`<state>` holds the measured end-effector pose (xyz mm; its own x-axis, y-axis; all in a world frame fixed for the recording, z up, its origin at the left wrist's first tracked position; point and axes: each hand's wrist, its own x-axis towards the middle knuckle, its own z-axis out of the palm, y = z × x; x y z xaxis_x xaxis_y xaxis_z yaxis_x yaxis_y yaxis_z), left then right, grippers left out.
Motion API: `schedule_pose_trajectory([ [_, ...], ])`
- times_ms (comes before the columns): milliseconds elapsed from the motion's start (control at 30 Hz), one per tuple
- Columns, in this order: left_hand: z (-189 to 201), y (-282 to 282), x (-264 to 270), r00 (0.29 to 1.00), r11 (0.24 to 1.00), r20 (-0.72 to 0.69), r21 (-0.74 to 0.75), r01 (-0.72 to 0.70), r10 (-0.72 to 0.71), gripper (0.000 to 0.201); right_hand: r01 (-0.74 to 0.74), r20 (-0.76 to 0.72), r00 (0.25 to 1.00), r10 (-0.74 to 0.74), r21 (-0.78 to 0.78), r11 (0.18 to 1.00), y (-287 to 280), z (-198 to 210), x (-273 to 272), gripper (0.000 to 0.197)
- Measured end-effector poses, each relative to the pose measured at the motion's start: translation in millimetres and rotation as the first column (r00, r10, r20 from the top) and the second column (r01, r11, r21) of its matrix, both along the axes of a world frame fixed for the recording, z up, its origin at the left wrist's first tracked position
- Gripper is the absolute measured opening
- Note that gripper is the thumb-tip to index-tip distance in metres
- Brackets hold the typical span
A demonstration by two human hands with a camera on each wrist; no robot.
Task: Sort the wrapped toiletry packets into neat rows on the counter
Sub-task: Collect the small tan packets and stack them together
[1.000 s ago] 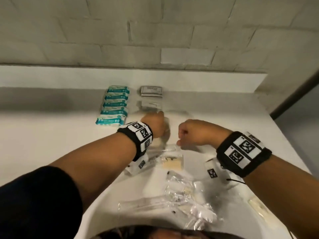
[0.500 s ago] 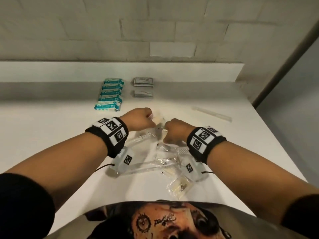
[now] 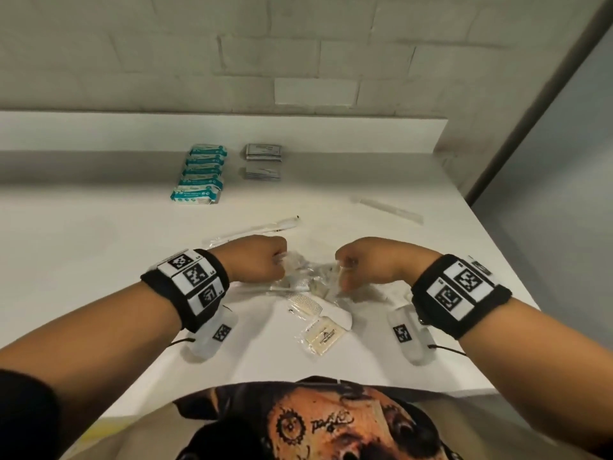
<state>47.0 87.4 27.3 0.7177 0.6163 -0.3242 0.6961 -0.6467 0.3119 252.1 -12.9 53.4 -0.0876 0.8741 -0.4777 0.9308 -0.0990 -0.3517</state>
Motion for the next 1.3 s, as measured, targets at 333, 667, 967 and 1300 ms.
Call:
schedule_pose_trajectory([
  [333,-21.7,-29.9,51.9,0.98,0.988,-0.13,0.042,-0.149,0.153,0.025,-0.416,0.29,0.888,0.358,0.169,0.894,-47.6,-41.5,-31.7,0.032],
  [667,-14.9,-41.0,74.4,0.971,0.961,-0.148,0.232,-0.149,0.187,0.053,-0.206,0.31,0.944,0.111,0.291,0.934,-62.8,-43.4,-42.3,0.053],
  [967,-24.7,-31.3,56.6,0.946,0.938,-0.029,0.14,-0.317,0.324,0.054,0.013,0.119,0.992,-0.047,0.273,0.962,-67.8,-28.9,-15.9,0.03],
  [1300,-17.6,-51.5,83.2,0.95,0.963,-0.163,0.076,-0.259,0.268,0.071,0.534,0.376,0.781,-0.499,0.013,0.846,-74.3,-49.8,67.8,0.065],
])
